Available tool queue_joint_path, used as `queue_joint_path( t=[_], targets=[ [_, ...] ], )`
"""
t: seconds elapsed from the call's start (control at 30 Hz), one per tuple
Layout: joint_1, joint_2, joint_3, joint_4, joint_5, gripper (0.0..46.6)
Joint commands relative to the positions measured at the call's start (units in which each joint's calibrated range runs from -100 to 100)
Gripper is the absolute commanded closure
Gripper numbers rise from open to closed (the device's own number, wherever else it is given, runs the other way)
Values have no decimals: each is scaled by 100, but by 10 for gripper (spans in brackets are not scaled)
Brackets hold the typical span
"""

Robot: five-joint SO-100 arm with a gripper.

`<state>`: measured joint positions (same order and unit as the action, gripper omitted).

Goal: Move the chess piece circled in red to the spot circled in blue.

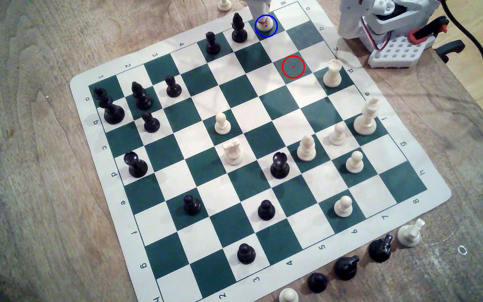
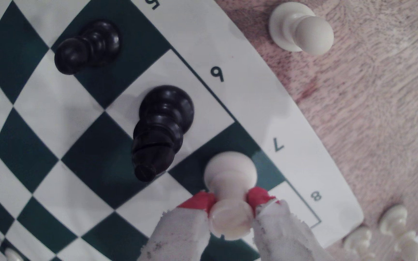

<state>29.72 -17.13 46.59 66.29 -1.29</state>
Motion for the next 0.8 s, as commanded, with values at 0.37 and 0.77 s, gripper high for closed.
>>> queue_joint_path(
  t=[0.37,0.77],
  targets=[
    [153,-358,-307,-110,24,233],
    [-285,-1860,-398,1151,-15,238]
  ],
)
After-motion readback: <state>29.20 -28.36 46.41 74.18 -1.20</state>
